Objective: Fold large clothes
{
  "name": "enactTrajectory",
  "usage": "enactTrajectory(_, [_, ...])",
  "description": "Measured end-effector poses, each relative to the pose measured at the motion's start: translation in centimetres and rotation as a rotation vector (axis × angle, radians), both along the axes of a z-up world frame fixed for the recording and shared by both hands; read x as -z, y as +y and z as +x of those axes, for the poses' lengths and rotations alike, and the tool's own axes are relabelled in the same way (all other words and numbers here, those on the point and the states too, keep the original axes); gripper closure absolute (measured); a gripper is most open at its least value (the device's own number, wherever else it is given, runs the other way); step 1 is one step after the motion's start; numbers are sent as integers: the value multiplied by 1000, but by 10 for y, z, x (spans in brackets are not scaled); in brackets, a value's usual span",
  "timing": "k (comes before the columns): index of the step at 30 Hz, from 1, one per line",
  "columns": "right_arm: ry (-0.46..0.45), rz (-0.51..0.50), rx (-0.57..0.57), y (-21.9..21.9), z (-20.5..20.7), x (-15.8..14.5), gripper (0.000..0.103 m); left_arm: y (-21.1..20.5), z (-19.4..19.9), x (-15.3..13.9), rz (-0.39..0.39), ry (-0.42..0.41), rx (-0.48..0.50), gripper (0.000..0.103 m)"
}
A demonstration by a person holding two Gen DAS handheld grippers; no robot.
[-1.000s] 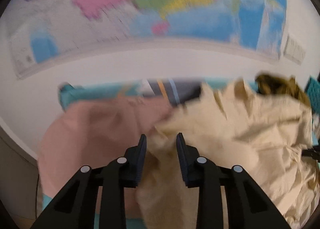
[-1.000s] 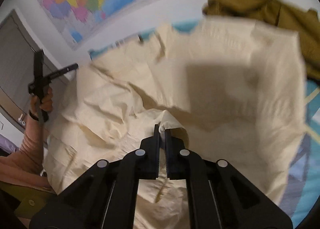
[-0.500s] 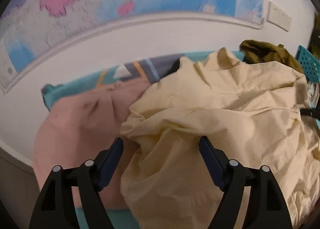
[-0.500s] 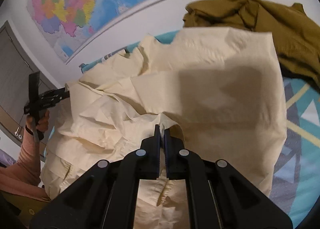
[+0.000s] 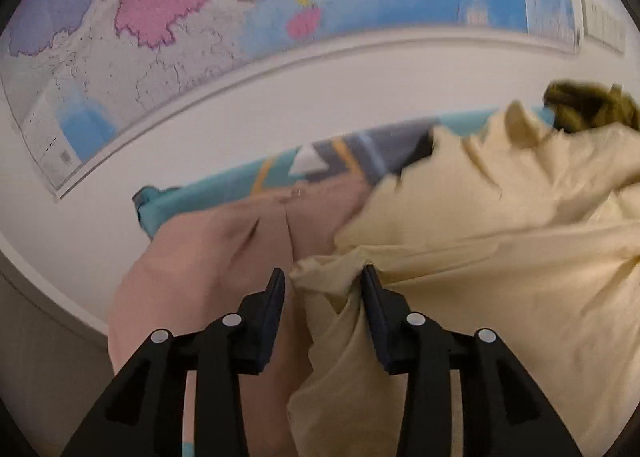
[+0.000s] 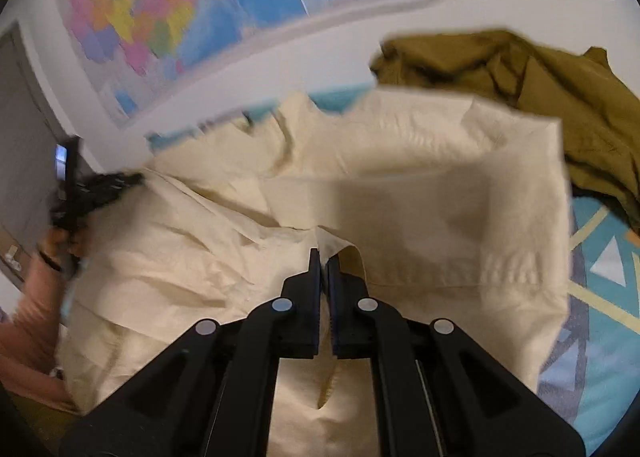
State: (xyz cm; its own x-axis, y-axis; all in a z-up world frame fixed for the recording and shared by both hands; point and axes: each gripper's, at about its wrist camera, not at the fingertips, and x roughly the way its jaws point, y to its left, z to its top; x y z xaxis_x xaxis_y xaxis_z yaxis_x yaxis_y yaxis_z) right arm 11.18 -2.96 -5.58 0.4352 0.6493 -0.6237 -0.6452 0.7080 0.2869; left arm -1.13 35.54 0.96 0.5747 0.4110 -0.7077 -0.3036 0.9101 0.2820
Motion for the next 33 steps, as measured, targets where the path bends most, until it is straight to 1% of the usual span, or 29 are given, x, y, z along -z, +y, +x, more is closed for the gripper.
enactTrajectory(1, [23,-33,6,4,4,7,90,-1,-5,-2,1,-16,-9,55])
enactTrajectory(2, [54,-56,6,7,7,15,89,-2,-9,-7,-2,-34,-13,47])
enactTrajectory(3, [57,-53,15,6,7,16,88,-3,-14,-12,-5,-59,-15,46])
enactTrajectory(4, [46,-50,25,4,4,13,80,-2,-23,-20,-8,-89,-13,44])
enactTrajectory(5, [14,-51,37,0,-2,7,67,-4,-33,-29,-15,-120,-7,33])
enactTrajectory(6, [-24,-41,43,-5,-10,0,61,-7,-44,-36,-17,-143,-4,28])
enactTrajectory(7, [-55,-22,36,-10,-18,-8,58,-10,-52,-41,-16,-160,8,28])
enactTrajectory(9, [-82,4,-15,-13,-34,-21,56,-31,-71,-49,-5,-184,80,27])
enactTrajectory(10, [-89,2,-50,-12,-43,-24,48,-38,-76,-50,0,-182,108,26])
enactTrajectory(11, [-96,-10,-75,-9,-51,-26,42,-52,-82,-49,10,-173,156,26])
enactTrajectory(13, [-101,-59,-146,4,-67,-21,42,-77,-92,-43,12,-159,246,23])
enactTrajectory(14, [-99,-76,-169,9,-71,-18,40,-92,-95,-38,-1,-143,301,21])
enactTrajectory(15, [-96,-115,-190,16,-75,-11,39,-101,-95,-34,-5,-130,331,21])
enactTrajectory(17, [-94,-184,-177,24,-80,0,39,-121,-97,-23,-8,-98,382,21])
enactTrajectory(18, [-89,-174,-177,23,-83,0,39,-127,-100,-18,-10,-90,400,21])
enactTrajectory(20, [-86,-103,-197,13,-94,-8,39,-135,-108,-10,-32,-76,423,21])
enactTrajectory(22, [-116,-50,-217,-1,-112,-19,39,-138,-118,-6,-67,-65,433,21])
enactTrajectory(24, [-122,-11,-250,-11,-130,-26,37,-139,-129,-4,-80,-70,445,21])
enactTrajectory(25, [-119,4,-271,-15,-138,-27,34,-140,-136,-4,-94,-73,448,21])
enactTrajectory(26, [-121,3,-283,-16,-148,-26,33,-140,-140,-5,-101,-73,450,21])
enactTrajectory(27, [-128,-25,-291,-16,-160,-22,33,-142,-146,-5,-107,-75,455,21])
enactTrajectory(29, [-126,-49,-303,-14,-167,-15,33,-146,-154,-6,-122,-79,472,21])
enactTrajectory(30, [-107,-54,-314,-12,-174,-8,33,-148,-157,-6,-125,-82,478,21])
enactTrajectory(33, [-87,-38,-334,-12,-191,3,33,-161,-170,-3,-132,-86,509,21])
